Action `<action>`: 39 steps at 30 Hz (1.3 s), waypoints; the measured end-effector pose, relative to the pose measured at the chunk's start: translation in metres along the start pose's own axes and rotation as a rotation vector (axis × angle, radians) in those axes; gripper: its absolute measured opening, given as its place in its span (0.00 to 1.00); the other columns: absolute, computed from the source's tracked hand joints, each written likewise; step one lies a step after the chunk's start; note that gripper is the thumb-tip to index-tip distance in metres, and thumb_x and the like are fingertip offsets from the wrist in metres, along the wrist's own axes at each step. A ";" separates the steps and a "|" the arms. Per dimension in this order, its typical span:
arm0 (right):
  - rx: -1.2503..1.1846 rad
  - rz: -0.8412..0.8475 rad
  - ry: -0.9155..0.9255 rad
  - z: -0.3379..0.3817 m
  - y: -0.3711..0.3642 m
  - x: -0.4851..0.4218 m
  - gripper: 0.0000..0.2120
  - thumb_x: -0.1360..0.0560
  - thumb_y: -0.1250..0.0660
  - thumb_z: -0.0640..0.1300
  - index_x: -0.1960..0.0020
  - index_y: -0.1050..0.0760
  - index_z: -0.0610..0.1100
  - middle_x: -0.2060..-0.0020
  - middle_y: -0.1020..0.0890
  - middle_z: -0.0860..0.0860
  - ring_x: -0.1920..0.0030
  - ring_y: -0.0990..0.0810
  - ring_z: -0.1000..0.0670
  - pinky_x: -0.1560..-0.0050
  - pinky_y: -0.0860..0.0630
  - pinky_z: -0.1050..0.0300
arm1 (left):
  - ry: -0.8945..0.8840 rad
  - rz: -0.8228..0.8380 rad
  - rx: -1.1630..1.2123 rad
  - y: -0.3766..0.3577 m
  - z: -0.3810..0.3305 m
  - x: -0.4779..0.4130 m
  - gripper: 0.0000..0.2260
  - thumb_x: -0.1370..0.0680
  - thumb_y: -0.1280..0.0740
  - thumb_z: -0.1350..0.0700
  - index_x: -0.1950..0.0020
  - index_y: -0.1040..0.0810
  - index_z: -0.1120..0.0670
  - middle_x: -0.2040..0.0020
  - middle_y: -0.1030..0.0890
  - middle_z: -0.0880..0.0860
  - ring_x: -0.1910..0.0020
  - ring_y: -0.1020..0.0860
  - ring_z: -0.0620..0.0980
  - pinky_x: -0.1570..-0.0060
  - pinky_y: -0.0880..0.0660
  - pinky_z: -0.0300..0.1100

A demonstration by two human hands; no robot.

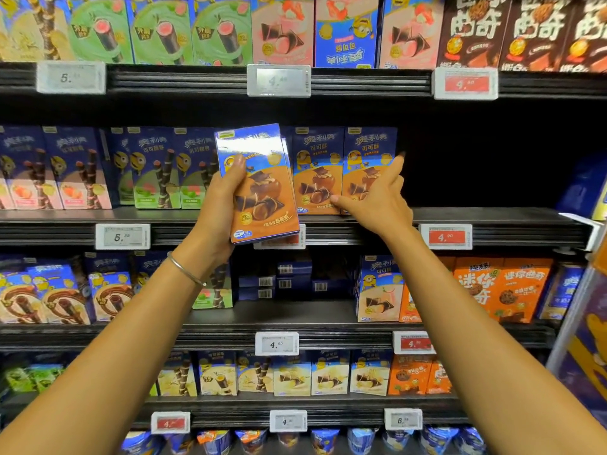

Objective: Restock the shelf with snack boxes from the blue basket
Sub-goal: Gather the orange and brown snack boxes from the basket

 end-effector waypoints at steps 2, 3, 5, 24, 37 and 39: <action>0.007 0.010 0.000 0.000 -0.001 -0.002 0.68 0.38 0.27 0.74 0.22 0.71 0.48 0.24 0.40 0.42 0.32 0.27 0.36 0.40 0.26 0.35 | 0.009 -0.001 -0.003 0.000 -0.001 0.000 0.15 0.14 0.38 0.44 0.40 0.18 0.52 0.48 0.11 0.56 0.52 0.11 0.55 0.57 0.15 0.49; 0.005 0.015 -0.002 -0.001 -0.001 -0.002 0.68 0.39 0.27 0.74 0.22 0.70 0.48 0.23 0.40 0.41 0.31 0.28 0.36 0.39 0.26 0.35 | 0.011 -0.002 -0.005 0.000 -0.001 0.001 0.15 0.14 0.38 0.44 0.40 0.18 0.52 0.48 0.11 0.55 0.52 0.11 0.55 0.57 0.15 0.49; -0.001 0.025 -0.025 -0.003 -0.001 -0.002 0.69 0.40 0.27 0.75 0.22 0.70 0.48 0.23 0.41 0.40 0.29 0.30 0.35 0.37 0.28 0.34 | 0.003 -0.003 -0.010 -0.001 -0.002 0.002 0.15 0.14 0.39 0.45 0.40 0.18 0.53 0.49 0.11 0.55 0.53 0.11 0.55 0.58 0.15 0.48; -0.642 0.280 0.271 0.114 0.025 0.088 0.24 0.26 0.25 0.51 0.33 0.28 0.47 0.44 0.18 0.52 0.45 0.18 0.55 0.44 0.19 0.53 | -0.198 -0.044 -0.023 -0.029 -0.024 0.010 0.36 0.22 0.39 0.35 0.22 0.33 0.58 0.30 0.20 0.59 0.34 0.18 0.60 0.34 0.22 0.61; -0.814 0.148 0.078 0.034 0.051 0.055 0.20 0.26 0.25 0.48 0.37 0.25 0.46 0.46 0.15 0.51 0.48 0.15 0.53 0.46 0.17 0.51 | -0.165 -0.158 -0.152 -0.009 -0.016 -0.026 0.17 0.16 0.31 0.59 0.29 0.29 0.54 0.42 0.15 0.51 0.49 0.13 0.46 0.53 0.16 0.42; -0.788 0.122 0.067 0.024 0.053 0.053 0.20 0.26 0.25 0.49 0.37 0.25 0.46 0.46 0.15 0.52 0.49 0.15 0.55 0.51 0.18 0.58 | -0.165 -0.155 -0.174 -0.012 -0.013 -0.028 0.18 0.17 0.29 0.59 0.29 0.28 0.56 0.42 0.14 0.52 0.48 0.13 0.48 0.52 0.16 0.43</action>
Point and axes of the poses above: each hand's wrist, its own x-axis away from the middle knuckle, its own y-axis out of the back of the hand, z = x × y, the point moved 9 cm from there along -x, towards the middle knuckle
